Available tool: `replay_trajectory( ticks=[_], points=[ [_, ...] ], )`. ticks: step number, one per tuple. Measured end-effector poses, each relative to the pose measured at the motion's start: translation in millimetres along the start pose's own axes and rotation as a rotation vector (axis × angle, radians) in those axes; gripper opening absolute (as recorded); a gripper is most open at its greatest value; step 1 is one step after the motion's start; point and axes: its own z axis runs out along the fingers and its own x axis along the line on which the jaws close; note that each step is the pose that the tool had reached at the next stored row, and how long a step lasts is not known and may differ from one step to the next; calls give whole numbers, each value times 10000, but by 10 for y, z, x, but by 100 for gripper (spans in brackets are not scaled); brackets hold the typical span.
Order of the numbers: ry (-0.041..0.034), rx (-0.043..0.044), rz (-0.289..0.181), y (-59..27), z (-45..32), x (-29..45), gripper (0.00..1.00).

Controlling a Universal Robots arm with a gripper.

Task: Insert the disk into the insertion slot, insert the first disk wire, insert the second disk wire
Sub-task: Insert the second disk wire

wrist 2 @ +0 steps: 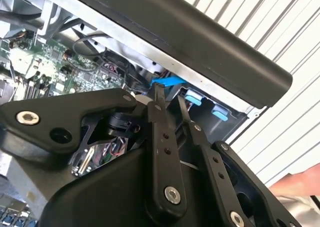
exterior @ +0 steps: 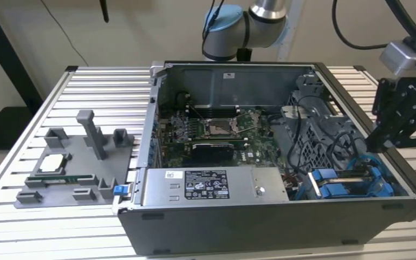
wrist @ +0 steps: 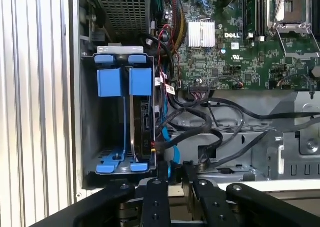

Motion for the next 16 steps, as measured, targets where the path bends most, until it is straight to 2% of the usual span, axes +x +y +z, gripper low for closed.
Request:
replay_trajectory(
  ticks=[7, 8, 16],
  points=[
    [-39, -8, 27, -2, 8, 0, 100],
    [-40, -8, 29, -2, 7, 0, 0],
    [-41, -7, 36, -1, 7, 0, 0]
  ],
)
